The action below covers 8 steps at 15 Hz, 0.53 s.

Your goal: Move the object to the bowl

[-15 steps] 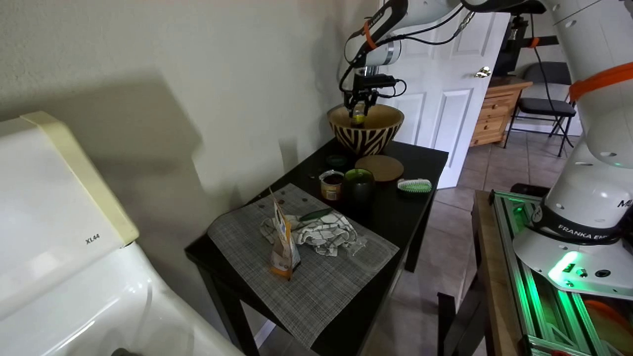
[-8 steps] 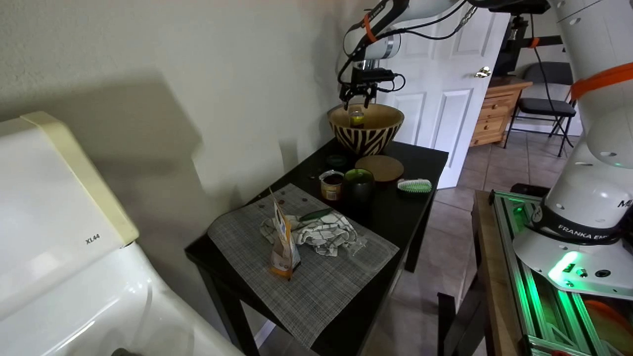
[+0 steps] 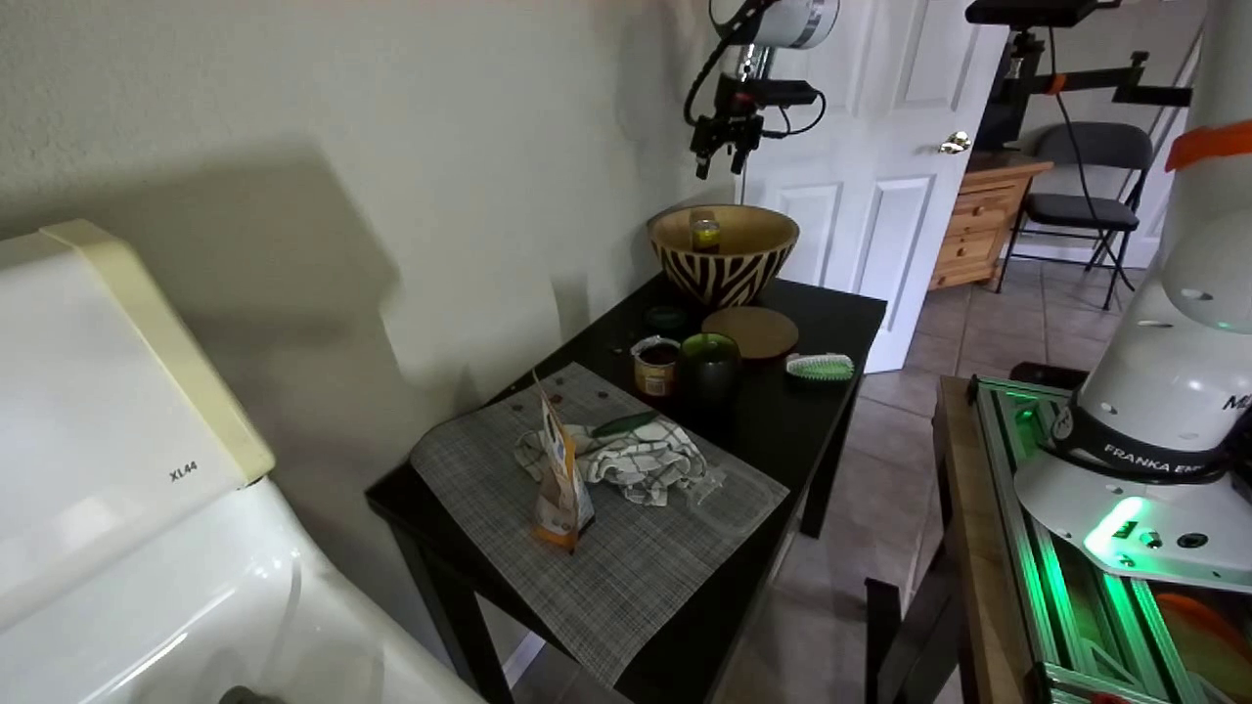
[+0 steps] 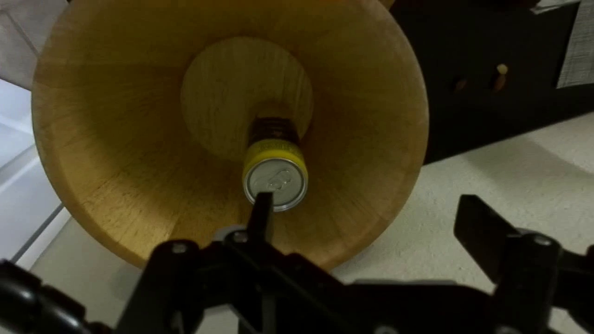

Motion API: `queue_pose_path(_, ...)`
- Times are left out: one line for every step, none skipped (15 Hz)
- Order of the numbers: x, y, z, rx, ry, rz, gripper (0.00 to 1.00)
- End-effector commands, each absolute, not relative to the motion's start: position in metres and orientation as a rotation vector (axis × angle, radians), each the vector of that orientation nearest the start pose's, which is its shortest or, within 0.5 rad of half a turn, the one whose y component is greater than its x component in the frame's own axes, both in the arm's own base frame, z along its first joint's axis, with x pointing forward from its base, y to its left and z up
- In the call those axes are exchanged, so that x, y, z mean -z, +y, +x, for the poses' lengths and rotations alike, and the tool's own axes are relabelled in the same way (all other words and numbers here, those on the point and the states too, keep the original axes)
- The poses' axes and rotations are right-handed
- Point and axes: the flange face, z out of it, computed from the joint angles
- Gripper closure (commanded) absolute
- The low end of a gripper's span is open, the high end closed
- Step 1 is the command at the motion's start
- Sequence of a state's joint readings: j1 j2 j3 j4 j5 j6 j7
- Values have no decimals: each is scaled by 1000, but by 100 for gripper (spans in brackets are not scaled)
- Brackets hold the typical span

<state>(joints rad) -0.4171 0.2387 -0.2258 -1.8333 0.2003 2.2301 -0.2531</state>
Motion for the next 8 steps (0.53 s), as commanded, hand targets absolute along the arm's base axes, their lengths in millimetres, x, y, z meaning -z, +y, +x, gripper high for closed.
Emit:
queue_pose_path(-427, -369, 517, 321, 749, -3002, 0)
queue_pose_path(-426, -370, 518, 321, 750, -3003, 0)
queue_pose_path(-422, -372, 520, 313, 751, -3004, 0)
queue_pose_path(-418, -373, 521, 304, 754, -3005, 0)
queue_pose_path(-415, -374, 522, 297, 754, -3006, 0)
queue_pose_path(-413, -374, 523, 294, 753, -3006, 0)
queue_pose_path(-412, -375, 523, 294, 753, -3007, 0)
queue_pose_path(-413, -375, 524, 295, 753, -3007, 0)
